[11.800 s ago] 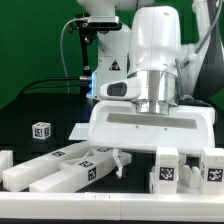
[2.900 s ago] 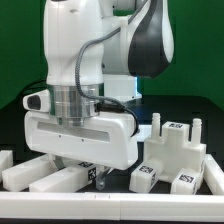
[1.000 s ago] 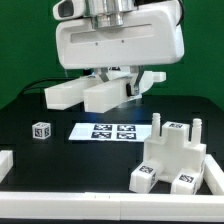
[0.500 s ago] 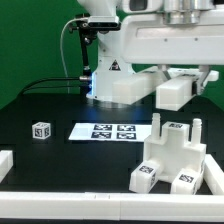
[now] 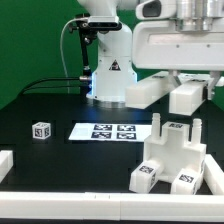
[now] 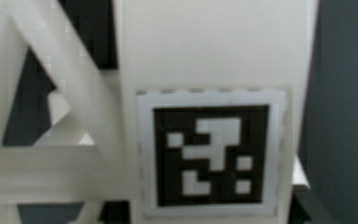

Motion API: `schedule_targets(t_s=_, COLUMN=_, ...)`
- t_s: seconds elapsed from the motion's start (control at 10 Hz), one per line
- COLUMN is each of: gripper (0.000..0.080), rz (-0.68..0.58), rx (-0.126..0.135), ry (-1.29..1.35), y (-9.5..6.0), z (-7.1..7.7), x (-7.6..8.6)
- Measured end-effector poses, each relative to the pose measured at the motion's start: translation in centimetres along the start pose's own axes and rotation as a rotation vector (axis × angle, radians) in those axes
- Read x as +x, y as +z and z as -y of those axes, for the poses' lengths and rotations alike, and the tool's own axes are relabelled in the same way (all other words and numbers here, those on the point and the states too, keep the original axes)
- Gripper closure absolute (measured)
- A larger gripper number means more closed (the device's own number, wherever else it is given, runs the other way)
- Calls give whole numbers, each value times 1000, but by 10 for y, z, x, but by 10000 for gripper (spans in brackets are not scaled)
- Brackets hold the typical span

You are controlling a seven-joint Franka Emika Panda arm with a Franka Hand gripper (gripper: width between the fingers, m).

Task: Assemble chair

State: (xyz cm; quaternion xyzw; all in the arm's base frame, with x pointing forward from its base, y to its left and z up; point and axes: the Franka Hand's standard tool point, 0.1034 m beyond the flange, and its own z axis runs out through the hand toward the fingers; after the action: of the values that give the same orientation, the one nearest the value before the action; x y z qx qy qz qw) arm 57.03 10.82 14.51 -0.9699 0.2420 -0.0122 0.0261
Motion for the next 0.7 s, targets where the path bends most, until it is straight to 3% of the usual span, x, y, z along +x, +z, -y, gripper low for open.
schedule_targets(t_s=0.7, gripper=515, rz=-12, rx=-2, ry=-12, y=27, z=6, x=-5)
